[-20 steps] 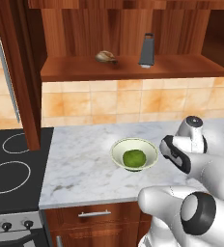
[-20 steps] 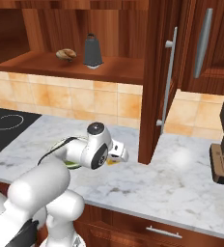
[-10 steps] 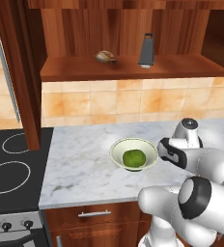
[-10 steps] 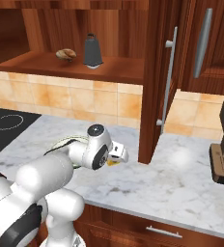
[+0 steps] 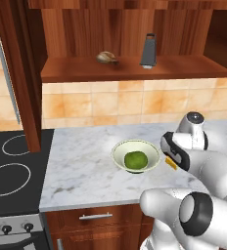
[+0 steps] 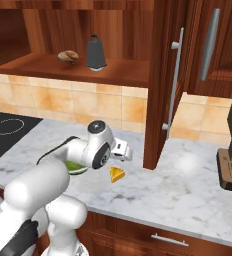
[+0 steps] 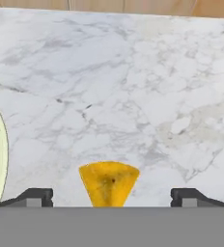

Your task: Pick the cheese from the fridge and the cheese grater from the cabinet and place them next to the salad bowl.

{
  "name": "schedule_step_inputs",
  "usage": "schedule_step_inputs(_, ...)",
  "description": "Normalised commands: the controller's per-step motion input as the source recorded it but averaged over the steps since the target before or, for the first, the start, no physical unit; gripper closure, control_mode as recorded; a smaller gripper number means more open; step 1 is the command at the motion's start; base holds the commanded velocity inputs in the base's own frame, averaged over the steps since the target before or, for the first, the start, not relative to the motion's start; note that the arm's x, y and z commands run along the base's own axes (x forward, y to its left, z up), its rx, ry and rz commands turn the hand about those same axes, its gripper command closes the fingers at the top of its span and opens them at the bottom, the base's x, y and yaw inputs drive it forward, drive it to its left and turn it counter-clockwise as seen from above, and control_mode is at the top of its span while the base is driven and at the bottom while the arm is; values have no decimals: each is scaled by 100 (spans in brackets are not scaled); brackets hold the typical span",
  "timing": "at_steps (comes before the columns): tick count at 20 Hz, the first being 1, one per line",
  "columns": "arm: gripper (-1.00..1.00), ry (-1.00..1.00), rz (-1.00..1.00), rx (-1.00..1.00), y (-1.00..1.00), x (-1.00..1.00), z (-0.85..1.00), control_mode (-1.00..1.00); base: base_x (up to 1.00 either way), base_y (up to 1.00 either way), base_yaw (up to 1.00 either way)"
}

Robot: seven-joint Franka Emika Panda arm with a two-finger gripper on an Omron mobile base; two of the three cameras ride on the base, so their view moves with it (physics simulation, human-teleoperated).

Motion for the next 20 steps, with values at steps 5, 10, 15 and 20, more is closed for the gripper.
schedule_step_inputs(5,-100,-28,10,0,1,-15,100,-100,0,0,0)
schedule_step_inputs(10,-100,-16,6,-1,12,-1,100,-100,0,0,0)
schedule_step_inputs(15,-100,0,1,-1,10,12,100,-100,0,0,0)
schedule_step_inputs(20,-100,0,3,-1,2,0,100,-100,0,0,0)
